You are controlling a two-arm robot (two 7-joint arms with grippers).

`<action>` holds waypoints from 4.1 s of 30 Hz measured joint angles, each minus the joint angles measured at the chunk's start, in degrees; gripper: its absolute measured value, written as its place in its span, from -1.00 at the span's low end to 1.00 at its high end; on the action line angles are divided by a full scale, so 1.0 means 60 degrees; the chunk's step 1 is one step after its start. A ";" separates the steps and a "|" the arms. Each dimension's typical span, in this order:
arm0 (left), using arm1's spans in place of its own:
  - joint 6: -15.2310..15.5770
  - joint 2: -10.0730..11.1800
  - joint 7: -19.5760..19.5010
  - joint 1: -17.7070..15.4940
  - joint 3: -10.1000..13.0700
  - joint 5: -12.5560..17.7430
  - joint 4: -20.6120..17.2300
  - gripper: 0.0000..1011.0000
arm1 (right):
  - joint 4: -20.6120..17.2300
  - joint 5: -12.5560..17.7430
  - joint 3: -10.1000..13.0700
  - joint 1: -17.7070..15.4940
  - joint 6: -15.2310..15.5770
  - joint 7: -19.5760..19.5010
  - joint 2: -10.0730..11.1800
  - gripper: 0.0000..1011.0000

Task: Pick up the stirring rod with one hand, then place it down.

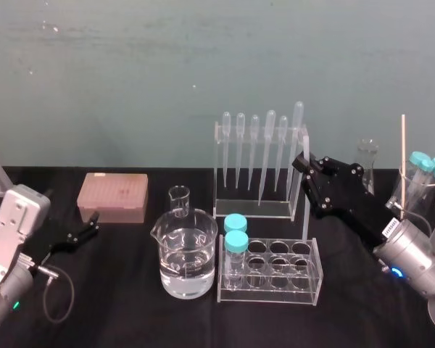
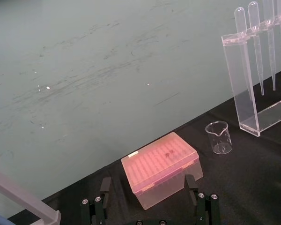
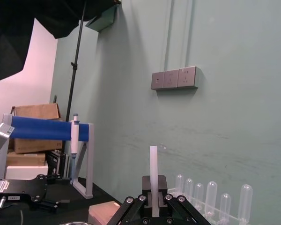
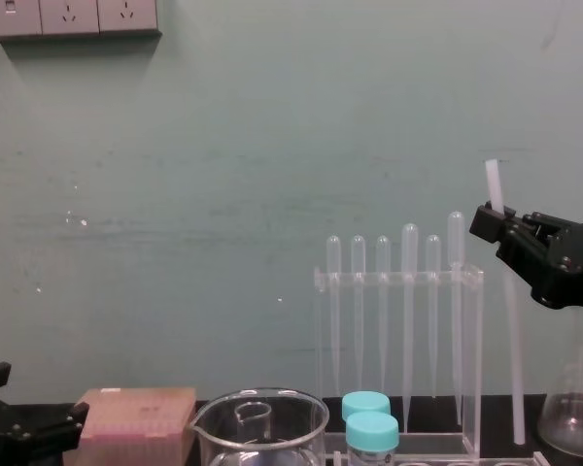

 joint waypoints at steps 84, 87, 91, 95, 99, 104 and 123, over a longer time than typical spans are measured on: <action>0.0000 0.0001 0.0000 0.0001 0.0000 0.0000 0.0000 0.98 | -0.0016 -0.0027 -0.0058 0.0016 0.0000 -0.0023 0.0017 -0.87; -0.0001 0.0001 0.0000 0.0001 0.0000 0.0000 0.0000 0.98 | -0.0016 -0.0026 -0.0058 0.0016 0.0000 -0.0022 0.0017 -0.87; 0.0000 0.0001 0.0000 0.0001 0.0000 0.0001 0.0000 0.98 | -0.0016 -0.0026 -0.0058 0.0016 0.0001 -0.0023 0.0017 -0.87; 0.0000 0.0001 0.0000 0.0000 0.0001 0.0000 0.0000 0.98 | -0.0016 -0.0026 -0.0058 0.0016 0.0001 -0.0023 0.0017 -0.87; -0.0001 0.0000 0.0000 0.0000 0.0000 0.0000 0.0000 0.98 | -0.0016 -0.0026 -0.0058 0.0016 0.0000 -0.0023 0.0017 -0.87; 0.0000 0.0001 0.0000 0.0001 0.0001 0.0000 0.0000 0.98 | -0.0016 -0.0026 -0.0058 0.0016 0.0001 -0.0023 0.0017 -0.87; 0.0000 0.0001 0.0000 0.0000 0.0001 0.0000 0.0000 0.98 | -0.0083 -0.0018 0.0017 -0.0012 0.0183 0.0254 0.0054 -0.87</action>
